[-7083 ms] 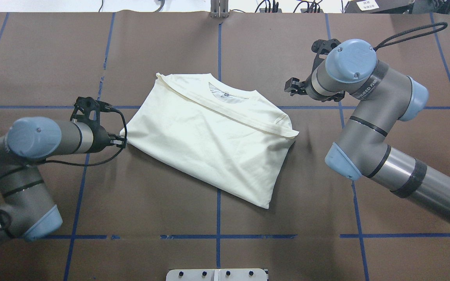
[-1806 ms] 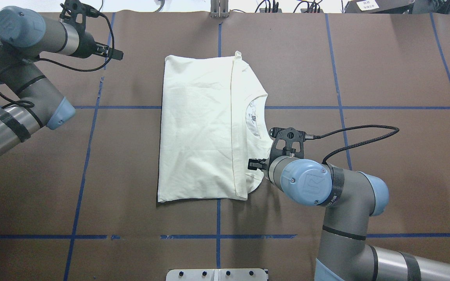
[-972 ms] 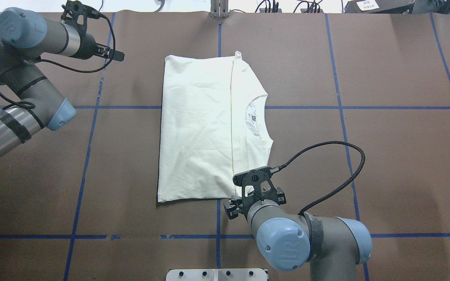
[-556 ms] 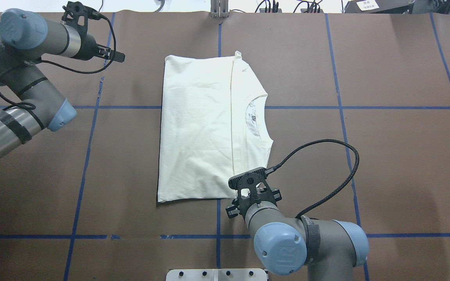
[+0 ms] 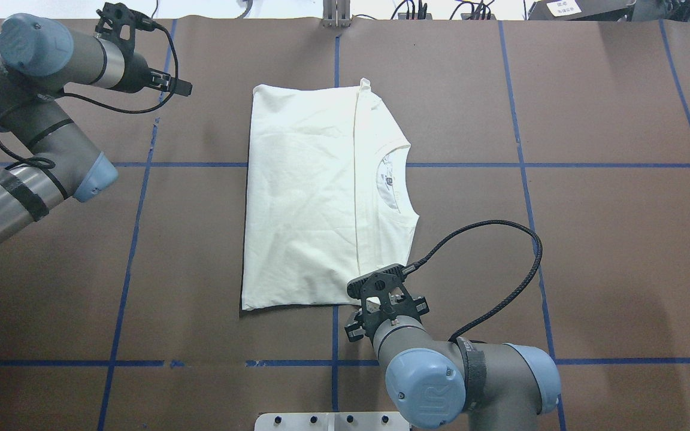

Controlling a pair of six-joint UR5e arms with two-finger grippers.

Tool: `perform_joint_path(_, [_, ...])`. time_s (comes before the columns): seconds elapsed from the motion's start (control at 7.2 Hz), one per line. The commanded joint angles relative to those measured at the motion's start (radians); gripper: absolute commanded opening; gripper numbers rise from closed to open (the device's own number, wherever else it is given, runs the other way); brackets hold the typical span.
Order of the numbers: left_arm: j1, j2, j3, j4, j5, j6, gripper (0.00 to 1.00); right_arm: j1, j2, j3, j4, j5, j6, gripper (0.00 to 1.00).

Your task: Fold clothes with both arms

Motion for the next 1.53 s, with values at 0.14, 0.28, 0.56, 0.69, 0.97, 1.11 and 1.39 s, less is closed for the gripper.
perform_joint_path(0.14, [0.000,0.002,-0.004,0.000,0.000,-0.001,1.00,-0.001,0.019,-0.004,0.001,-0.002,-0.002,0.04])
perform_joint_path(0.28, [0.002,0.009,-0.007,0.000,0.000,0.000,1.00,0.001,0.019,-0.004,0.001,-0.002,-0.002,0.03])
perform_joint_path(0.56, [0.003,0.015,-0.014,0.000,0.000,-0.001,1.00,0.001,0.019,-0.003,0.001,-0.002,-0.002,0.02])
perform_joint_path(0.69, [0.003,0.015,-0.014,0.000,0.000,-0.001,1.00,0.002,0.019,-0.001,0.004,-0.004,0.001,0.02])
perform_joint_path(0.97, [0.006,0.015,-0.014,0.000,0.000,-0.004,1.00,0.016,0.010,0.012,0.007,-0.001,0.048,0.00])
perform_joint_path(1.11, [0.008,0.015,-0.014,0.000,0.000,-0.021,1.00,0.018,-0.002,0.017,0.013,0.005,0.195,0.00])
perform_joint_path(1.39, [0.008,0.023,-0.024,0.000,0.000,-0.023,1.00,0.018,-0.106,0.090,0.013,0.018,0.406,0.00])
